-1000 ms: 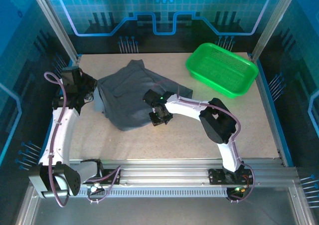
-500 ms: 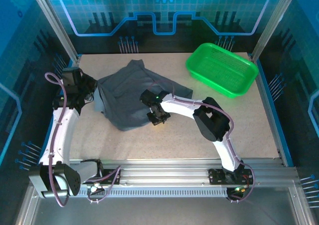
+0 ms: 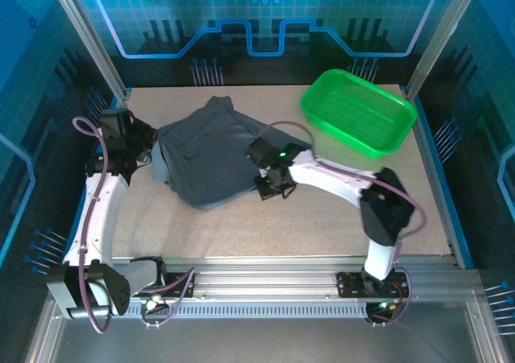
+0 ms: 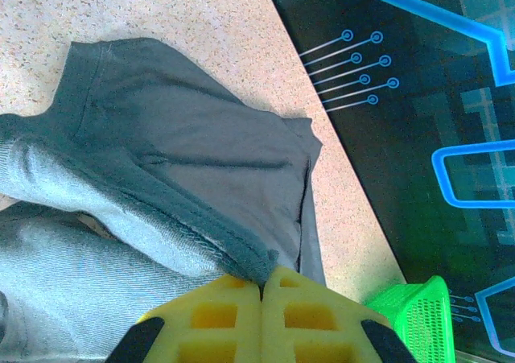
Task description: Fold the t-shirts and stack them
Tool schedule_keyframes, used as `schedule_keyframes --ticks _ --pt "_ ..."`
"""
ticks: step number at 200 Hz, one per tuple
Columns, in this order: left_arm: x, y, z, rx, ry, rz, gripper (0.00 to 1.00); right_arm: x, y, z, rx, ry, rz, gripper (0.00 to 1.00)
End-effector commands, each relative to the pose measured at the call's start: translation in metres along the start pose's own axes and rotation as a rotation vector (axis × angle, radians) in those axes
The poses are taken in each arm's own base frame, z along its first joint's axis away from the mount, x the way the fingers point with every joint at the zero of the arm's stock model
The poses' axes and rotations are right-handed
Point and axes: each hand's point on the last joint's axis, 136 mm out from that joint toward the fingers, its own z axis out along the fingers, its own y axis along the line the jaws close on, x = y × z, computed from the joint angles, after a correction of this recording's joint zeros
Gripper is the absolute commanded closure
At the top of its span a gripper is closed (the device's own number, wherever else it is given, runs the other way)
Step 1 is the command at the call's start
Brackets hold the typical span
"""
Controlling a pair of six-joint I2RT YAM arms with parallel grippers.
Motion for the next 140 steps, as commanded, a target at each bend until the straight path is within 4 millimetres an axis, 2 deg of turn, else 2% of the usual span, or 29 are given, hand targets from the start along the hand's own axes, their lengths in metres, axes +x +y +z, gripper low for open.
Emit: schedule_keyframes --ticks 1,34,45,51,64,78,94,112,128,140 --pt "-0.007 -0.004 0.003 0.015 -0.007 0.002 1.00 0.007 -0.029 -0.052 -0.026 -0.054 0.098 1.00" --pt "-0.020 -0.014 -0.002 0.022 -0.046 -0.001 1.00 -0.010 -0.079 -0.128 -0.074 -0.295 0.279 1.00" --pt "-0.029 -0.017 -0.010 0.019 -0.086 -0.001 1.00 -0.018 -0.094 -0.143 -0.101 -0.381 0.339 1.00" --pt "-0.032 -0.017 -0.013 0.017 -0.107 -0.003 1.00 -0.023 -0.101 -0.144 -0.109 -0.404 0.362 1.00" --pt "-0.035 -0.019 -0.015 0.025 -0.119 -0.013 1.00 -0.037 -0.108 -0.129 -0.106 -0.372 0.367 1.00" --pt "-0.028 -0.018 -0.007 0.029 -0.084 -0.041 1.00 -0.060 -0.106 -0.094 -0.084 -0.302 0.325 1.00" --pt "-0.012 -0.011 0.005 0.034 -0.027 -0.086 1.00 -0.097 -0.107 -0.063 -0.060 -0.276 0.296 1.00" --pt "0.005 -0.009 0.012 0.052 0.024 -0.099 1.00 -0.139 -0.120 -0.038 -0.011 -0.253 0.286 1.00" --pt "0.024 -0.006 0.019 0.065 0.083 -0.108 1.00 -0.167 -0.133 -0.010 0.013 -0.209 0.305 1.00" --pt "0.040 -0.005 0.023 0.076 0.130 -0.110 1.00 -0.181 -0.142 0.006 0.035 -0.192 0.312 1.00"
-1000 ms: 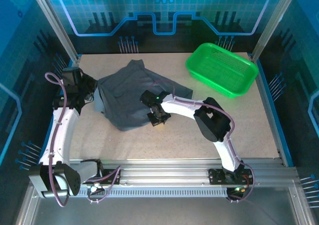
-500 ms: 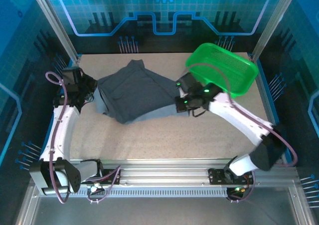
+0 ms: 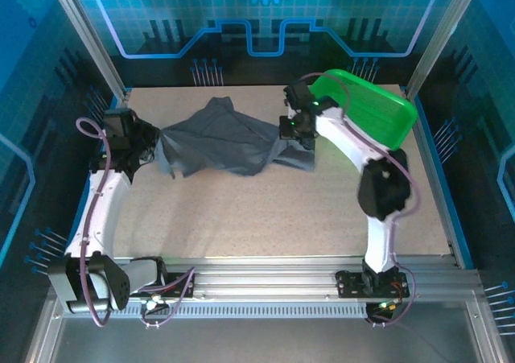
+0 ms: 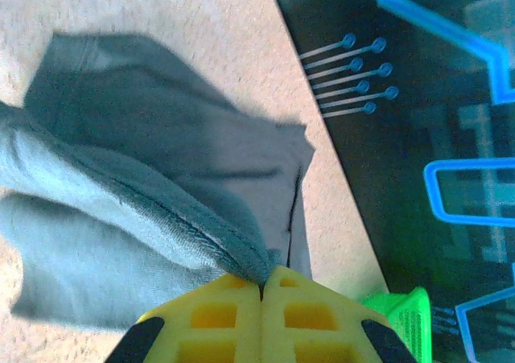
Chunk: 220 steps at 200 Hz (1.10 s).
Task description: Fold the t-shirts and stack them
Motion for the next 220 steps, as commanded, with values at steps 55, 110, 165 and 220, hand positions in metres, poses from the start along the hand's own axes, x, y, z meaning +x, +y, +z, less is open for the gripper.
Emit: schedule_keyframes --ticks 55,110,165,220 --pt "0.088 -0.003 0.014 0.107 0.285 -0.012 1.00 -0.056 -0.134 0.072 0.219 0.095 0.296 1.00" --pt "0.108 0.002 0.016 0.115 0.345 0.005 1.00 -0.074 -0.212 0.027 0.255 -0.013 0.468 1.00" --pt "0.099 -0.010 0.022 0.110 0.321 0.036 1.00 -0.083 -0.130 -0.022 0.100 -0.107 0.301 1.00" --pt "0.042 -0.068 -0.022 0.197 0.090 0.102 1.00 -0.056 -0.052 -0.140 -0.032 -0.320 0.238 1.00"
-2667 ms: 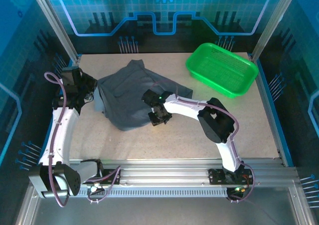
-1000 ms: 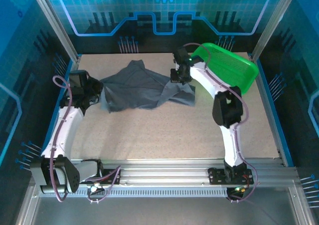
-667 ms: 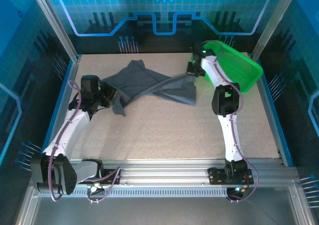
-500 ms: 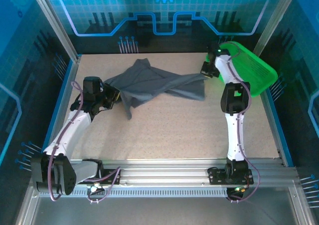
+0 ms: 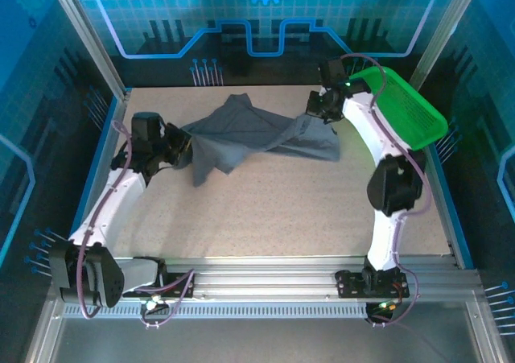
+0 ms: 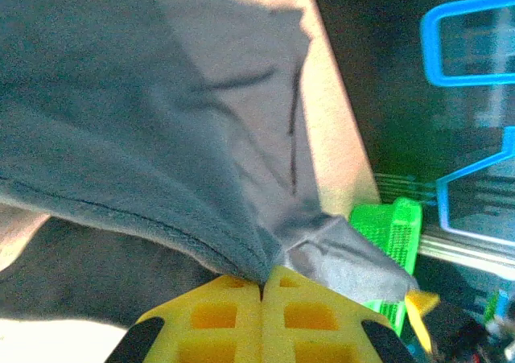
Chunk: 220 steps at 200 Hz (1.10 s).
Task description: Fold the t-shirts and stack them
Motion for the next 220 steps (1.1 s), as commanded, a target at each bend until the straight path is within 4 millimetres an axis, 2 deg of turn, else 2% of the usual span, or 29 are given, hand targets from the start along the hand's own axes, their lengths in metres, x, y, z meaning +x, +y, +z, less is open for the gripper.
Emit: schedule_keyframes --ticks 1,22,42,57,74,101,117,128,136,163,178,190,193,200,203,208,209,212,220 --pt "-0.030 -0.041 -0.039 0.073 -0.158 0.070 1.00 -0.012 0.018 -0.066 -0.098 -0.160 0.020 1.00" --pt "-0.052 -0.075 -0.076 0.161 -0.294 0.096 1.00 -0.016 0.027 -0.119 -0.188 -0.290 0.025 1.00" --pt "-0.072 -0.107 -0.122 0.245 -0.436 0.119 1.00 -0.025 0.025 -0.177 -0.242 -0.433 0.035 1.00" --pt "-0.085 -0.127 -0.160 0.304 -0.543 0.140 1.00 -0.030 0.021 -0.222 -0.271 -0.532 0.043 1.00" --pt "-0.095 -0.148 -0.203 0.373 -0.648 0.174 1.00 -0.033 0.007 -0.268 -0.271 -0.619 0.069 1.00" --pt "-0.100 -0.167 -0.260 0.458 -0.760 0.198 1.00 -0.033 -0.007 -0.318 -0.312 -0.720 0.097 1.00" --pt "-0.102 -0.173 -0.274 0.473 -0.771 0.202 1.00 -0.033 -0.007 -0.325 -0.304 -0.723 0.075 1.00" --pt "-0.104 -0.174 -0.268 0.463 -0.745 0.189 1.00 -0.034 -0.005 -0.318 -0.303 -0.691 0.069 1.00" --pt "-0.106 -0.172 -0.253 0.439 -0.697 0.163 1.00 -0.036 0.000 -0.310 -0.324 -0.666 0.070 1.00" --pt "-0.103 -0.170 -0.174 0.393 -0.400 0.044 1.00 -0.052 0.019 -0.273 -0.375 -0.575 0.074 1.00" --pt "-0.103 -0.167 -0.133 0.350 -0.285 -0.003 1.00 -0.067 0.031 -0.251 -0.403 -0.544 0.076 1.00" --pt "-0.108 -0.164 -0.108 0.322 -0.228 -0.025 1.00 -0.082 0.042 -0.232 -0.438 -0.515 0.071 1.00" --pt "-0.109 -0.165 -0.104 0.322 -0.221 -0.022 1.00 -0.085 0.044 -0.225 -0.440 -0.503 0.071 1.00" --pt "-0.114 -0.166 -0.093 0.319 -0.217 -0.009 1.00 -0.094 0.050 -0.223 -0.455 -0.501 0.064 1.00" --pt "-0.116 -0.166 -0.089 0.318 -0.213 -0.008 1.00 -0.098 0.053 -0.214 -0.456 -0.490 0.061 1.00" --pt "-0.121 -0.165 -0.082 0.311 -0.209 -0.010 1.00 -0.105 0.058 -0.213 -0.473 -0.498 0.049 1.00" --pt "-0.123 -0.165 -0.080 0.310 -0.209 -0.011 1.00 -0.107 0.059 -0.207 -0.469 -0.491 0.050 1.00" --pt "-0.126 -0.166 -0.077 0.311 -0.207 -0.013 1.00 -0.111 0.062 -0.209 -0.483 -0.498 0.043 1.00" --pt "-0.135 -0.169 -0.069 0.322 -0.199 -0.017 1.00 -0.123 0.067 -0.201 -0.493 -0.495 0.038 1.00"
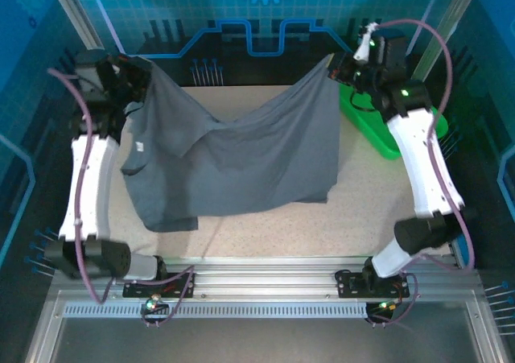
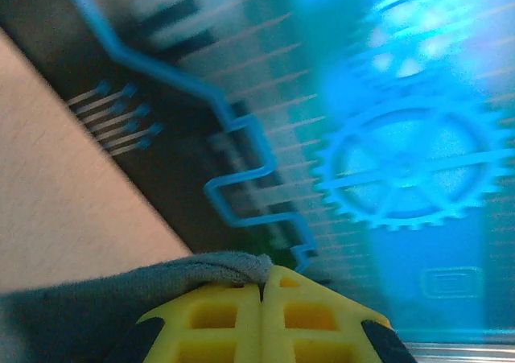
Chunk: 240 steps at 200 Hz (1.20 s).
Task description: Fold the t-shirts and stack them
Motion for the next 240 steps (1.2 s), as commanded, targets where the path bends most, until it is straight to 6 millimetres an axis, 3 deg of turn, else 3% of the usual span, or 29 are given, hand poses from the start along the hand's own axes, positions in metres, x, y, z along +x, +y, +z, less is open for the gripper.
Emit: schedule_keyframes --ticks 1,13,33,50,71,93,110,131,149,177,192,214,229,240 --pt "-0.010 -0.019 0.010 0.069 0.064 -0.031 1.00 -0.035 0.024 0.017 -0.118 -0.045 -0.012 1.00" --pt "-0.024 -0.023 0.022 0.090 0.068 -0.047 1.00 -0.049 0.025 0.031 -0.128 -0.049 -0.009 1.00" --pt "-0.056 -0.057 0.021 0.177 0.025 -0.034 1.00 -0.082 0.027 0.037 -0.152 -0.110 0.000 1.00" --pt "-0.087 -0.097 0.005 0.285 -0.025 -0.029 1.00 -0.116 0.023 0.027 -0.195 -0.199 0.049 1.00" --pt "-0.115 -0.144 -0.026 0.417 -0.076 -0.036 1.00 -0.154 0.014 0.000 -0.237 -0.309 0.116 1.00" --pt "-0.120 -0.173 -0.064 0.490 -0.108 -0.041 1.00 -0.175 0.007 -0.036 -0.244 -0.369 0.142 1.00" --pt "-0.106 -0.162 -0.082 0.428 -0.101 -0.054 1.00 -0.170 0.001 -0.057 -0.218 -0.352 0.145 1.00" --pt "-0.078 -0.104 -0.099 0.239 -0.132 -0.107 1.00 -0.132 -0.008 -0.066 -0.147 -0.251 0.139 1.00" --pt "-0.044 -0.023 -0.112 0.038 -0.197 -0.167 1.00 -0.079 -0.035 -0.070 -0.030 -0.186 0.162 1.00" --pt "0.024 0.114 -0.111 -0.237 -0.114 -0.282 1.00 0.045 -0.113 -0.051 0.183 -0.009 0.275 1.00" --pt "0.066 0.173 -0.094 -0.318 0.016 -0.313 0.77 0.113 -0.151 -0.036 0.300 0.135 0.281 1.00" --pt "0.122 0.246 -0.066 -0.436 0.241 -0.314 0.40 0.195 -0.199 -0.016 0.436 0.354 0.299 0.63" --pt "0.149 0.289 -0.064 -0.563 0.335 -0.280 0.35 0.233 -0.221 -0.011 0.515 0.461 0.282 0.50" --pt "0.163 0.313 -0.066 -0.623 0.374 -0.284 0.35 0.252 -0.229 -0.011 0.551 0.518 0.273 0.47"
